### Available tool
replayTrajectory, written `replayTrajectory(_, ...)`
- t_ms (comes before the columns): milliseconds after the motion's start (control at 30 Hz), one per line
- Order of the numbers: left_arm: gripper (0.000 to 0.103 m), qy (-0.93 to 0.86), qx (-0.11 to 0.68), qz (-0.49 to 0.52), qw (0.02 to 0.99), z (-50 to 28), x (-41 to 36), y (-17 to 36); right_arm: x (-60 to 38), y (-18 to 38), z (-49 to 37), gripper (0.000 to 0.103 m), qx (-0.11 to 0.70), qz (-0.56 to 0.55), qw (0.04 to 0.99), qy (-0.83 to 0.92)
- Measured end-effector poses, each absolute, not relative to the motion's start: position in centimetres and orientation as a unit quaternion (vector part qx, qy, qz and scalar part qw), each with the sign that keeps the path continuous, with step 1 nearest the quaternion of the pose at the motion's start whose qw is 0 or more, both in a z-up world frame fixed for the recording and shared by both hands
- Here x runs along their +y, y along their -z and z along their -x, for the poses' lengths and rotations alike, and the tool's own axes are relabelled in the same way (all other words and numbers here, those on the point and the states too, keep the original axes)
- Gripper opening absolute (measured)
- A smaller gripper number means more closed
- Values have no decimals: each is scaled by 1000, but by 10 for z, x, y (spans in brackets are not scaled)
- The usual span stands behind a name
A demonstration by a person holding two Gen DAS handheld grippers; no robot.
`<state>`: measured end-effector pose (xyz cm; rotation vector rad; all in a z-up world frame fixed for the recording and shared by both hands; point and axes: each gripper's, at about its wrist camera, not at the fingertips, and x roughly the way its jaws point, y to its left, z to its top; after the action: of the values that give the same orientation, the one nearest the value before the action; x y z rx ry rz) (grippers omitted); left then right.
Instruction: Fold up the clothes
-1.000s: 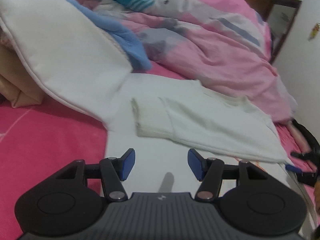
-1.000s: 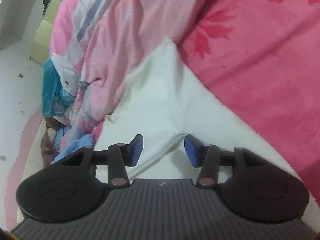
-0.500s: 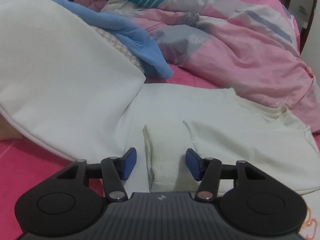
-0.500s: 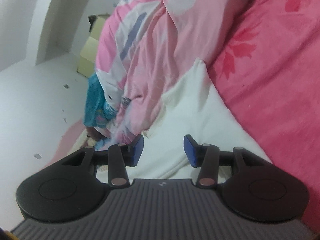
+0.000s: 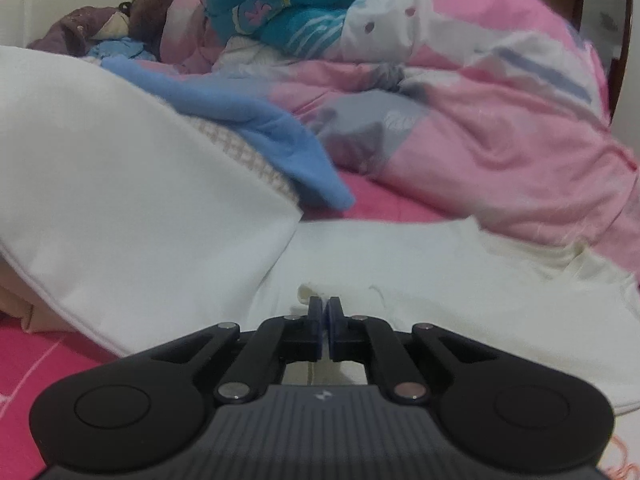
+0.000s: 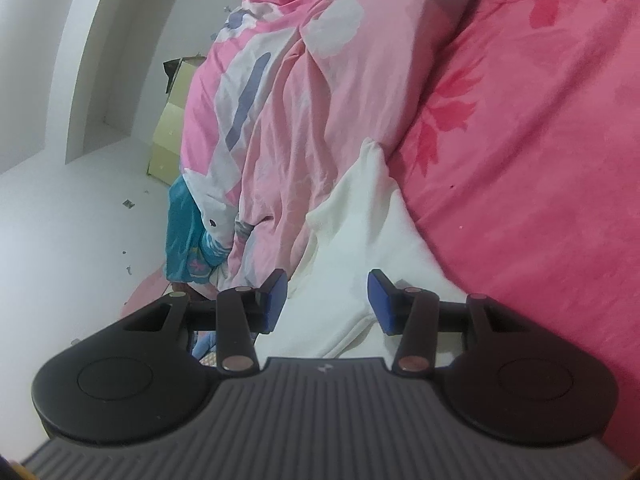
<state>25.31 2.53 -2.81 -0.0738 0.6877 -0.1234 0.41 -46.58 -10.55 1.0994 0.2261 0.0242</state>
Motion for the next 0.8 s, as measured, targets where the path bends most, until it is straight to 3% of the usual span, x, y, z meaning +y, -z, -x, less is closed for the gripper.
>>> replayTrajectory(367,4,38,384,11,923,-250,22,48,-465,106,-6,44,116,-511,852,-12)
replayTrajectory(733,4,38,380,18,924,-232,39,28,-464,102,-3,44,117,-500,858,-16)
replayTrajectory(800,16,72,351,-14,933,-215,32,25,-463,101,-3,45,117,-496,860,-15)
